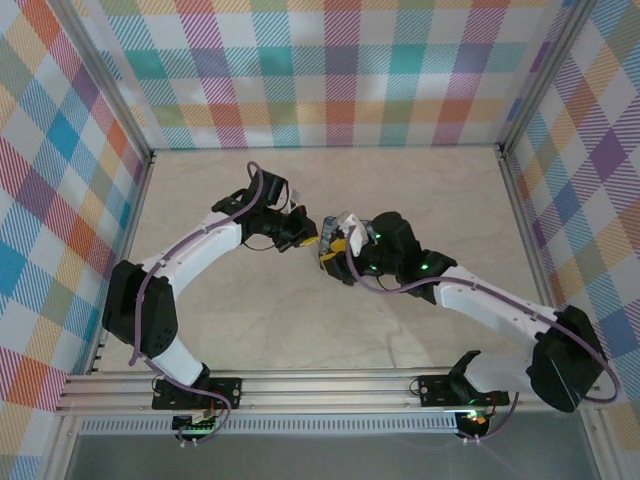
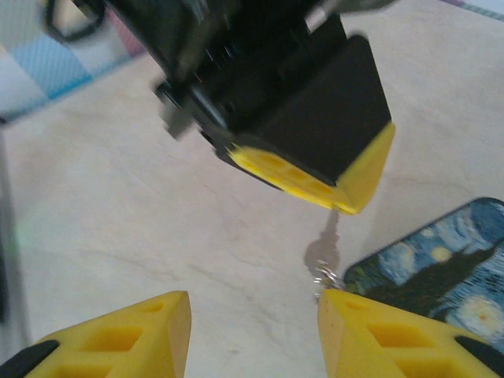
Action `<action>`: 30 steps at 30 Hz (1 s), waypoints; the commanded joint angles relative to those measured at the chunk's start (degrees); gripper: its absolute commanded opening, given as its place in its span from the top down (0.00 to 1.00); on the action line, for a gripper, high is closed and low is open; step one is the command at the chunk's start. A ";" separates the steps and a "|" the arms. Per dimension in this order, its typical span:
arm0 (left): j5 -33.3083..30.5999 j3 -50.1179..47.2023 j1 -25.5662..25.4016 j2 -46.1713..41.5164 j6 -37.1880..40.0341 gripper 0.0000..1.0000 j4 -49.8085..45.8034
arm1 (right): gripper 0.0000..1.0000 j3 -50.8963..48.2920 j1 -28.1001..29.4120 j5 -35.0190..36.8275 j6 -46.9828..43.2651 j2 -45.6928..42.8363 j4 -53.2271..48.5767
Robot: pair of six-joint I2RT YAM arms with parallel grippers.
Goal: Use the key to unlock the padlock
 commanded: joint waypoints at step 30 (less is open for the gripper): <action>2.15 0.79 0.59 -0.65 -4.15 1.00 1.34 | 0.80 4.59 1.91 12.73 -7.19 9.49 7.03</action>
